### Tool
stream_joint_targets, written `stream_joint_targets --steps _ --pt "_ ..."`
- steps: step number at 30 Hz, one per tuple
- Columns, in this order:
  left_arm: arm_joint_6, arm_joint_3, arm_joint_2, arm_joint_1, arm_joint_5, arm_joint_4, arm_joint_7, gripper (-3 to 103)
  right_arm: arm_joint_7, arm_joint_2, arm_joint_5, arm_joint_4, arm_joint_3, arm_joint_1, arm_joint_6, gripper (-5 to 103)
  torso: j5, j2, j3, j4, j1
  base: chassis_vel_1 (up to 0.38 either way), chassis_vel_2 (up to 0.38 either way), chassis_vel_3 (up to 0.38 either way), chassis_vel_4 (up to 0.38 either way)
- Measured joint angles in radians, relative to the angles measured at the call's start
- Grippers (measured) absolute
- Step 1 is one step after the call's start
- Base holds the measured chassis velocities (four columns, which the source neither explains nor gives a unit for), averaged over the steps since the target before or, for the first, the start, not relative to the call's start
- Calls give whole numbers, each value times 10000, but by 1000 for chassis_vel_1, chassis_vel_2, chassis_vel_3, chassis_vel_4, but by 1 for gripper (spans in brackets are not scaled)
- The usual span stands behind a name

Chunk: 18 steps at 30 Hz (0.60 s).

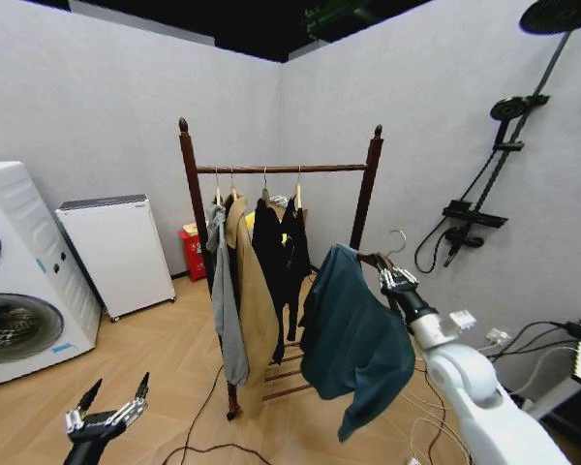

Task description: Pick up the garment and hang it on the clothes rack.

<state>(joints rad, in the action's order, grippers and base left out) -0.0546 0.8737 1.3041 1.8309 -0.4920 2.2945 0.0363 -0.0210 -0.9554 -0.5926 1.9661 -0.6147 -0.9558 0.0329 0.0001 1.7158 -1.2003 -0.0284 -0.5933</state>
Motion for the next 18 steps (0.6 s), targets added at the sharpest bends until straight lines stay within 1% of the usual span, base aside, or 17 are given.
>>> stream_joint_targets --steps 1,4,5,6,7,9,10,11,12,13,14,15,16,17,18 --pt "0 0 0 0 0 0 0 100 0 0 0 0 0 0 0 9 0 0 0 0 0 0 0 0 0" --pt "0 0 0 -1 0 0 0 100 151 101 -68 -716 760 1167 273 9 1 0 0 -2 0 0 0 0 0" --pt "0 0 0 -1 0 0 0 100 151 101 -68 -716 760 1167 273 9 1 0 0 -2 0 0 0 0 0" --pt "0 0 0 0 0 0 3 100 202 94 -83 -1034 1089 1769 378 9 3 0 -1 -2 1 0 0 0 0" --pt "0 0 0 0 0 0 3 100 202 94 -83 -1034 1089 1769 378 9 3 0 -1 -2 1 0 0 0 0" --pt "0 0 0 0 0 0 0 100 303 47 -133 -1732 1809 3066 509 9 -4 0 0 3 0 0 0 0 0" --pt "0 0 0 0 0 0 0 100 303 47 -133 -1732 1809 3066 509 9 -4 0 0 3 0 0 0 0 0" --pt "0 1 0 0 0 0 2 100 336 18 -144 -2155 2185 3636 554 9 -4 0 -1 6 0 0 0 0 0" --pt "0 1 0 0 0 0 2 100 336 18 -144 -2155 2185 3636 554 9 -4 0 -1 6 0 0 0 0 0" --pt "0 1 0 -1 0 0 -3 100 356 -45 -134 -2833 2681 4398 609 9 0 0 -1 4 -1 0 0 0 0" --pt "0 0 0 0 0 0 4 100 358 -85 -105 -3158 2895 4730 630 9 0 0 -1 2 -1 0 0 0 0" --pt "0 1 0 0 0 -1 -4 100 359 -203 -9 -3934 3309 5512 608 9 2 0 -2 -2 0 0 0 0 0" --pt "0 1 0 0 0 -1 -4 100 359 -203 -9 -3934 3309 5512 608 9 2 0 -2 -2 0 0 0 0 0" --pt "0 1 0 0 0 0 -2 100 359 -327 141 -4560 3616 6197 514 9 3 -1 -2 -1 -1 0 0 0 0" --pt "0 1 0 0 0 0 -2 100 359 -327 141 -4560 3616 6197 514 9 3 -1 -2 -1 -1 0 0 0 0"
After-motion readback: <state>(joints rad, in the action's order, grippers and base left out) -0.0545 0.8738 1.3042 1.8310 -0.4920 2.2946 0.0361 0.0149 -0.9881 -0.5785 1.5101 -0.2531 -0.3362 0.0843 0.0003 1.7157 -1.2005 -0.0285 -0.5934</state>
